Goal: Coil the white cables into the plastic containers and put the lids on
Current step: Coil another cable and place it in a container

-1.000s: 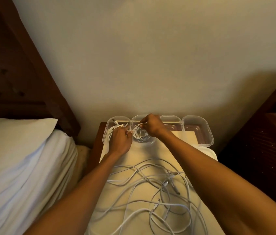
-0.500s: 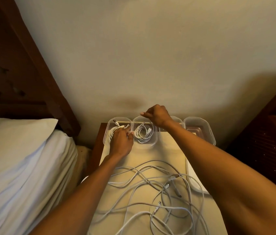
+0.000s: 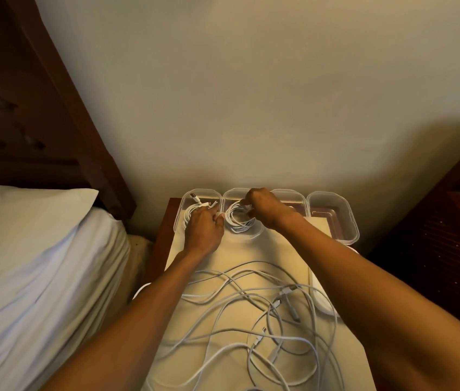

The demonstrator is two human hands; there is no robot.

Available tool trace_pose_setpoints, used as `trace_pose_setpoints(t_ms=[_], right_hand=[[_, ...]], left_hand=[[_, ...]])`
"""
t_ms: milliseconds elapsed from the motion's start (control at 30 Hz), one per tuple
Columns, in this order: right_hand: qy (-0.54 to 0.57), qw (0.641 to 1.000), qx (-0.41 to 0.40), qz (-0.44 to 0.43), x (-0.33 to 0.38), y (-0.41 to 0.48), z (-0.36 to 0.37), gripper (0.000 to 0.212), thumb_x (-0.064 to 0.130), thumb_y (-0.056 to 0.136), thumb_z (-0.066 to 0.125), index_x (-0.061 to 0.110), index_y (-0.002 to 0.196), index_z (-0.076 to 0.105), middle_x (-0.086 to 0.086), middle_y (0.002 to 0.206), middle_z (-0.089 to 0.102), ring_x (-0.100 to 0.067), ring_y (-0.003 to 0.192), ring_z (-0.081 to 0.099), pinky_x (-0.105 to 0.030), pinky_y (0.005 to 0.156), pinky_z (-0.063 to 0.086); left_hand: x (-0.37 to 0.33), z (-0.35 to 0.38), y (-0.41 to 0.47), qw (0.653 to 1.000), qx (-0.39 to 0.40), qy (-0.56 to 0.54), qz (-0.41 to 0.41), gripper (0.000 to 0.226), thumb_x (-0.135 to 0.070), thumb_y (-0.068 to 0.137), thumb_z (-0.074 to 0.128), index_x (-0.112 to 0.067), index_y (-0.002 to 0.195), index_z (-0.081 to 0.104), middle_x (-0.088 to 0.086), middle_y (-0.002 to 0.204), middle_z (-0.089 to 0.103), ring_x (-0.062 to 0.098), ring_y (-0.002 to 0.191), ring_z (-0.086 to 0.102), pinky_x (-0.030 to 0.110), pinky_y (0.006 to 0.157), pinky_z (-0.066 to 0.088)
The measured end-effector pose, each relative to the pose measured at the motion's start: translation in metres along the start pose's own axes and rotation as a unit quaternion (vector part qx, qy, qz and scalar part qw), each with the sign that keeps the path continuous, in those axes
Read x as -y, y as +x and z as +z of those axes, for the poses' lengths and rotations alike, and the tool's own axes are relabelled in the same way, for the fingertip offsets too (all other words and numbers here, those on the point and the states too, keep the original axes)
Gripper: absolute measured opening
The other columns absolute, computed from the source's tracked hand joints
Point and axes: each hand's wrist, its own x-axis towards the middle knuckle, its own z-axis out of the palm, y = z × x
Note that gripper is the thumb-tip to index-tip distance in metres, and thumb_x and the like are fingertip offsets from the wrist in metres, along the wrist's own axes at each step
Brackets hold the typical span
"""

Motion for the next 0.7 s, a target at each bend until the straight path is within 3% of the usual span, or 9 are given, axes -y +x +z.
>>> trace_pose_setpoints(t_ms=[200, 367, 500, 700], right_hand=[[-0.023, 1.0, -0.001, -0.017, 0.002, 0.004, 0.015, 0.028, 0.003, 0.09, 0.063, 0.006, 0.117, 0.069, -0.018, 0.112, 0.069, -0.032, 0.096, 0.067, -0.038, 0.088, 0.056], [-0.02, 0.999, 0.003, -0.03, 0.004, 0.007, 0.017, 0.034, -0.002, 0.084, 0.067, 0.01, 0.116, 0.07, -0.014, 0.111, 0.07, -0.03, 0.096, 0.067, -0.035, 0.083, 0.056], [-0.027, 0.999, -0.017, -0.023, 0.002, 0.003, 0.024, 0.035, 0.003, 0.084, 0.067, 0.016, 0.117, 0.068, -0.012, 0.112, 0.069, -0.03, 0.097, 0.067, -0.04, 0.083, 0.058], [0.004, 0.995, -0.094, -0.046, 0.005, -0.017, 0.034, 0.044, 0.002, 0.087, 0.062, 0.022, 0.127, 0.061, -0.013, 0.121, 0.065, -0.033, 0.106, 0.063, -0.044, 0.089, 0.055]], left_hand=[[-0.001, 0.0, -0.002, 1.0, 0.001, 0.005, -0.006, 0.042, -0.031, 0.1, 0.054, -0.016, 0.138, 0.058, 0.01, 0.127, 0.065, 0.029, 0.118, 0.057, 0.048, 0.093, 0.053], [-0.002, -0.002, -0.003, 1.0, 0.0, 0.006, -0.008, 0.041, -0.032, 0.099, 0.054, -0.019, 0.138, 0.058, 0.009, 0.124, 0.065, 0.029, 0.115, 0.059, 0.045, 0.089, 0.054], [-0.003, -0.004, -0.003, 1.0, 0.001, 0.006, -0.004, 0.04, -0.031, 0.1, 0.053, -0.016, 0.135, 0.061, 0.01, 0.121, 0.067, 0.029, 0.111, 0.06, 0.043, 0.088, 0.054], [-0.006, -0.005, -0.004, 1.0, 0.0, 0.03, -0.005, 0.023, -0.025, 0.094, 0.056, -0.007, 0.092, 0.071, 0.012, 0.086, 0.067, 0.028, 0.084, 0.061, 0.032, 0.064, 0.039]])
